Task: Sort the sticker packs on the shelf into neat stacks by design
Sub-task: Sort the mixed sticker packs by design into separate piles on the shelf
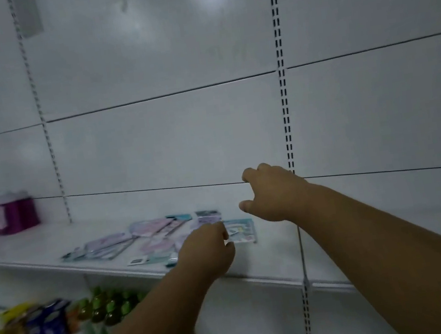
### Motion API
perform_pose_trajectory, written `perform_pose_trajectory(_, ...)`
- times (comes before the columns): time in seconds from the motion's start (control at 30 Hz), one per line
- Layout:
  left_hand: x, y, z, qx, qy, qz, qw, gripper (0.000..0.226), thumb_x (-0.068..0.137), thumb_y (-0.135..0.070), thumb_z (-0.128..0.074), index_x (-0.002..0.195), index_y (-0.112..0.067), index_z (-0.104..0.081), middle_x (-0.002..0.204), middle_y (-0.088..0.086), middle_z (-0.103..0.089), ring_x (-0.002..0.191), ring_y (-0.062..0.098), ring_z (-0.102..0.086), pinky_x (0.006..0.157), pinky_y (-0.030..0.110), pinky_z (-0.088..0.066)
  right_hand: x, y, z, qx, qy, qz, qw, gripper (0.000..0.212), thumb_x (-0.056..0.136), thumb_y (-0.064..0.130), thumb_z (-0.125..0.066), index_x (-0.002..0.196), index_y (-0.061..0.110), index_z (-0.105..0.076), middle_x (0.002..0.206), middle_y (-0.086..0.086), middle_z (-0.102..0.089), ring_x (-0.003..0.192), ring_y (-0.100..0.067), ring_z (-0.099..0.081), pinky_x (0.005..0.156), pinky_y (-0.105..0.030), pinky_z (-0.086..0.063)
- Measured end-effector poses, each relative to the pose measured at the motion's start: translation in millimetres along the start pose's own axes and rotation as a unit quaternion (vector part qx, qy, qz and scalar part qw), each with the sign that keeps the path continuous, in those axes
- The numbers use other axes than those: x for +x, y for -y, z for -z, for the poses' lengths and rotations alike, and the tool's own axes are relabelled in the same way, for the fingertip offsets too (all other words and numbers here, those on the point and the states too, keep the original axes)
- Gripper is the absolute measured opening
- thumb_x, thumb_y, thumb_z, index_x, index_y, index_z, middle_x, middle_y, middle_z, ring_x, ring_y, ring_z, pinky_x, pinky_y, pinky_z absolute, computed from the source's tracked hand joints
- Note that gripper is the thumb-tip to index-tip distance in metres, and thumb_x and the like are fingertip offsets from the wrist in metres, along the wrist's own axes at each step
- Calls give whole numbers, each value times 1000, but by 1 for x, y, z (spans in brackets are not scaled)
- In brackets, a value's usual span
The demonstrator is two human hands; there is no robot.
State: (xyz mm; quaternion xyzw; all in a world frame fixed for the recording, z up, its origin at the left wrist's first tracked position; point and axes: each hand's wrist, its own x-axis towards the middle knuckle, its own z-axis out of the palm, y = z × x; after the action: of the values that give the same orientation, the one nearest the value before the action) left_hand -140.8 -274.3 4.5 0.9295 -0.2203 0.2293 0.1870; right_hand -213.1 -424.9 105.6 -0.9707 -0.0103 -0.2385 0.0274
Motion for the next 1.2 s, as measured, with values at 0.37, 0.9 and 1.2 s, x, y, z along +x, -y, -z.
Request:
perform_pose_trajectory(0.37,48,84,15,33,105,23,994,41,91,-38,-52,125,-18,-58,123,8,-65,107,24,-60,95,37,-50,34,65,-30,-28,26,-50,998,59,84,51,-57,132,19,-44,128,-11,-50,112,-32,-51,90,-42,-47)
perform_pose_trajectory(0.9,79,105,9,-184,31,161,969,21,83,-23,-69,102,-14,-64,97,7,-69,79,20,-67,65,34,-57,78,29,-96,8,72,-87,994,41,88,38,-58,120,13,-52,117,-12,-55,99,-30,-56,81,-37,-46)
perform_pose_trajectory(1.2,61,120,34,-588,-67,169,788,13,92,-13,-61,95,-24,-56,95,1,-70,77,21,-73,53,27,-58,90,33,-160,-55,205,-222,952,72,73,72,-34,116,20,-59,117,-9,-63,103,-32,-57,91,-42,-46)
